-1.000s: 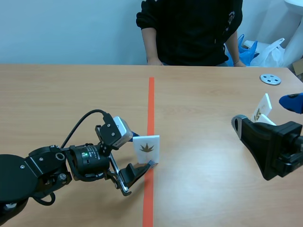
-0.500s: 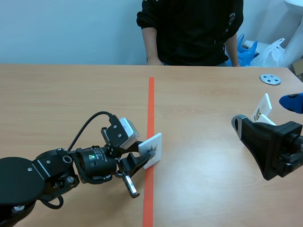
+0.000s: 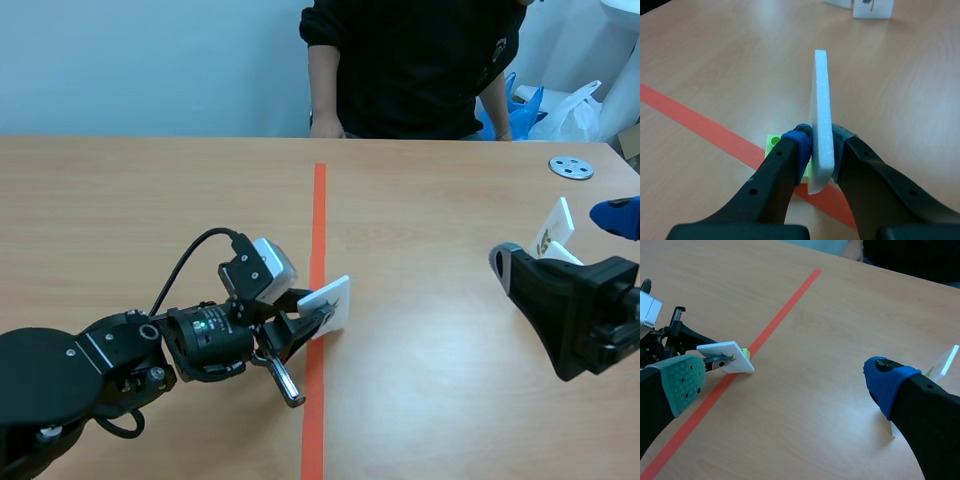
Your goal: Sort the leaf by its shape. The table is split by an orange tape line. A compound leaf with several leaflets goes to the left side, a simple leaf with one blade goes to the right side. Return to the home posture when a red brick is placed on the table.
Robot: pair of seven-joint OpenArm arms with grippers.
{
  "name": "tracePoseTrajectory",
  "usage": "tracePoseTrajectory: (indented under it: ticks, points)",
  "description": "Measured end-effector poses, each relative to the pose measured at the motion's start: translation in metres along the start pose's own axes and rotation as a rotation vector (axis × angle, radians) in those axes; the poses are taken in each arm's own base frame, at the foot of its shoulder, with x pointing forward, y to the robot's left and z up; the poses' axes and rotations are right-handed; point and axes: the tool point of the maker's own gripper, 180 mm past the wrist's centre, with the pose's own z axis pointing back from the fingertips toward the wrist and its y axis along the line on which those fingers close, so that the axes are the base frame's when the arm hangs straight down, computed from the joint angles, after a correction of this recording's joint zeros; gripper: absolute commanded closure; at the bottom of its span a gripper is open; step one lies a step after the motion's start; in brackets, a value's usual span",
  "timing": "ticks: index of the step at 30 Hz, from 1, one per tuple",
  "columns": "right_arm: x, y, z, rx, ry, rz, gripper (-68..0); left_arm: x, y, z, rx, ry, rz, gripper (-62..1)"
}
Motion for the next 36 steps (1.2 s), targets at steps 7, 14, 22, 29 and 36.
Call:
tracePoseTrajectory:
  ticks: [7, 14, 22, 29, 36]
  points:
    - [0.0, 0.0, 0.0, 0.0, -0.001, 0.0, -67.9, 0.036, 0.045, 0.023, 0.14, -0.118, 0.1, -5.9]
    - [0.001, 0.0, 0.0, 0.0, -0.003, 0.0, -67.9, 0.042, 0.125, 0.069, 0.393, -0.123, 0.21, -5.9]
    - [0.001, 0.0, 0.0, 0.0, -0.003, 0.0, -67.9, 0.026, 0.188, 0.117, 0.641, -0.025, 0.255, -5.9]
    - [0.001, 0.0, 0.0, 0.0, -0.004, 0.0, -67.9, 0.013, 0.212, 0.141, 0.781, 0.044, 0.272, -5.3]
    - [0.001, 0.0, 0.0, 0.0, -0.003, 0.0, -67.9, -0.011, 0.22, 0.159, 0.873, 0.095, 0.285, -5.3]
